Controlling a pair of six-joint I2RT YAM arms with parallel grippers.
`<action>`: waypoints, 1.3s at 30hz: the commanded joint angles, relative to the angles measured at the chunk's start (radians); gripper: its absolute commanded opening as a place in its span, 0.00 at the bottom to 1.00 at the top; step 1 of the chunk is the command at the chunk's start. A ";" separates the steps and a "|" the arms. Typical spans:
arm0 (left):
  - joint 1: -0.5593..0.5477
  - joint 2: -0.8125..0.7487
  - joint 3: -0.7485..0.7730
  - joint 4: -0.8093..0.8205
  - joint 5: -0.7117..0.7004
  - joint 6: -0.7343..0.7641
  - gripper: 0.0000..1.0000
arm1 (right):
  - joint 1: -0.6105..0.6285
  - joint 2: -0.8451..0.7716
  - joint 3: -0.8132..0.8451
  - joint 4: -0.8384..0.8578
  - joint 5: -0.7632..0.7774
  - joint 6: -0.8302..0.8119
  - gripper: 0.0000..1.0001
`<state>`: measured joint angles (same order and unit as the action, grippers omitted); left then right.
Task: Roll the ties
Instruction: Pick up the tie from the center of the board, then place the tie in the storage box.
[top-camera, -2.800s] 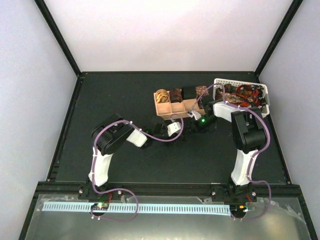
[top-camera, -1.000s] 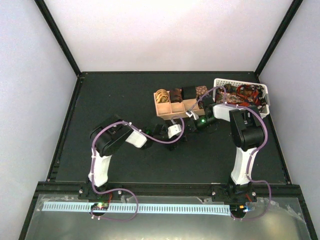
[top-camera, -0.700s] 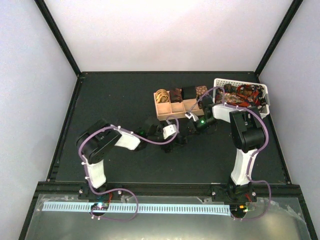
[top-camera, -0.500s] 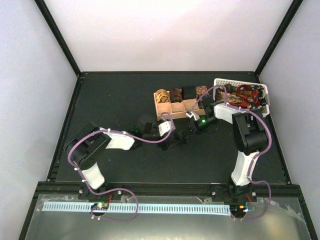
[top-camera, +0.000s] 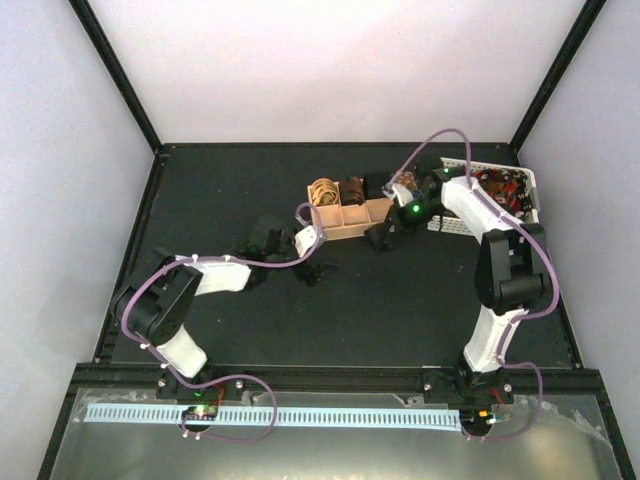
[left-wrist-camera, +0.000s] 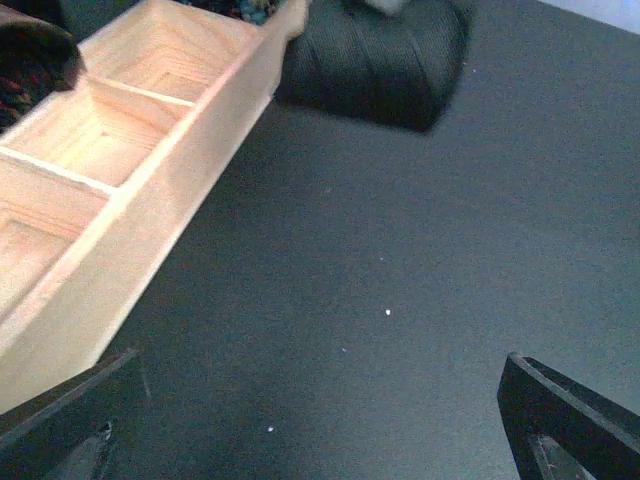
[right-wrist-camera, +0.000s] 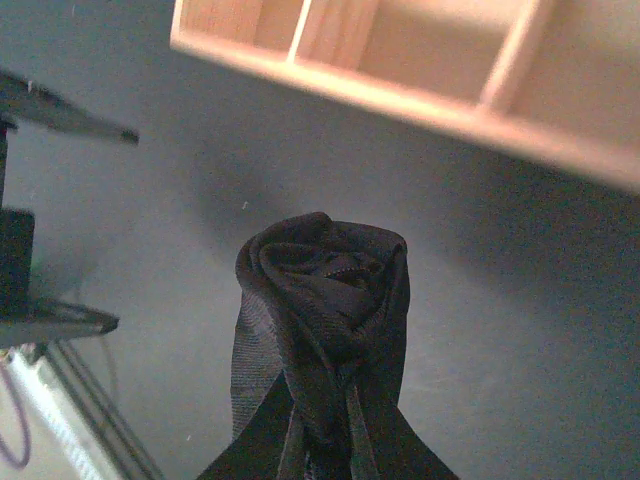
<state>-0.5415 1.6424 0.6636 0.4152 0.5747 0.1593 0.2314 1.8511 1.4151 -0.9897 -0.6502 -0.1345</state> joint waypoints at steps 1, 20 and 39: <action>0.034 -0.042 0.001 -0.020 0.051 -0.024 0.99 | -0.051 0.002 0.161 -0.100 0.143 0.001 0.01; 0.106 -0.078 0.006 0.019 0.058 -0.069 0.99 | -0.020 0.124 0.353 0.046 0.328 0.192 0.01; 0.138 -0.099 -0.005 0.040 0.081 -0.109 0.99 | 0.051 0.269 0.363 0.097 0.489 0.260 0.01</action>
<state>-0.4133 1.5738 0.6632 0.4202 0.6247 0.0700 0.2737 2.0773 1.7634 -0.9058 -0.2199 0.1001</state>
